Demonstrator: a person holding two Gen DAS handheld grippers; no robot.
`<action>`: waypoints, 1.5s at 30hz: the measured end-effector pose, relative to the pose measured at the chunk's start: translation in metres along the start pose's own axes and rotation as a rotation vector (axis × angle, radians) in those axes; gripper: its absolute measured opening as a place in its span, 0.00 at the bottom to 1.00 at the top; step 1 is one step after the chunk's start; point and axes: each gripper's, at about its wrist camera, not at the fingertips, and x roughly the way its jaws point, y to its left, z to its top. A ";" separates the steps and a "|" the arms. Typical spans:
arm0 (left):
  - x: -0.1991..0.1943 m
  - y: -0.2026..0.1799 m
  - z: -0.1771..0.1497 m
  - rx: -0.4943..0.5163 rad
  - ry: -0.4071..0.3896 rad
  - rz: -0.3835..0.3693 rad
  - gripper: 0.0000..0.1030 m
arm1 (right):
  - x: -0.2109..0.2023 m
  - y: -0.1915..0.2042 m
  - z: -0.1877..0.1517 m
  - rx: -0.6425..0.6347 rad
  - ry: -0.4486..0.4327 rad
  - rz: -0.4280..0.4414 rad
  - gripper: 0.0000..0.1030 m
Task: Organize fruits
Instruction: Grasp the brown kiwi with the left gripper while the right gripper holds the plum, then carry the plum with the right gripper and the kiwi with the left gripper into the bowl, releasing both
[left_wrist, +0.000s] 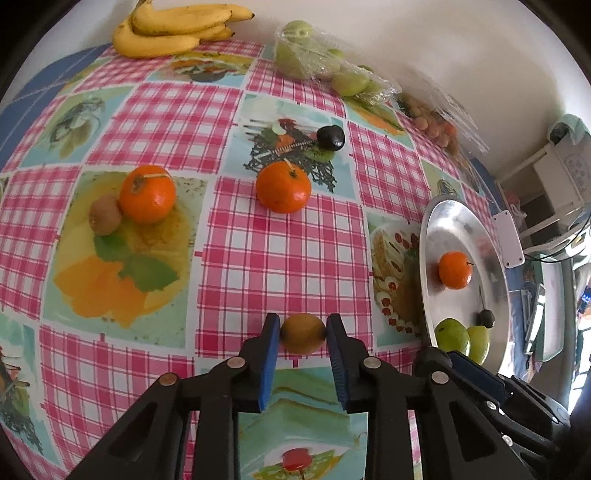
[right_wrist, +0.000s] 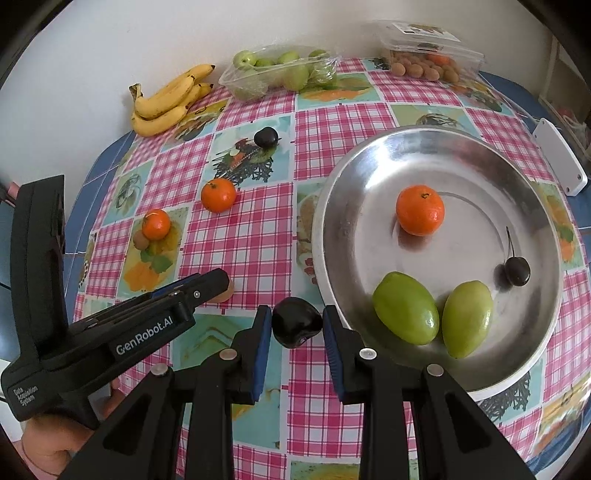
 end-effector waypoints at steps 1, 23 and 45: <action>0.002 0.001 0.000 -0.005 0.008 0.000 0.29 | 0.000 0.000 0.000 0.002 -0.001 0.000 0.29; -0.027 -0.051 0.002 0.150 -0.101 -0.030 0.27 | -0.023 -0.068 0.006 0.170 -0.058 -0.068 0.29; 0.017 -0.131 -0.008 0.364 -0.067 -0.003 0.27 | -0.024 -0.118 0.022 0.252 -0.101 -0.082 0.29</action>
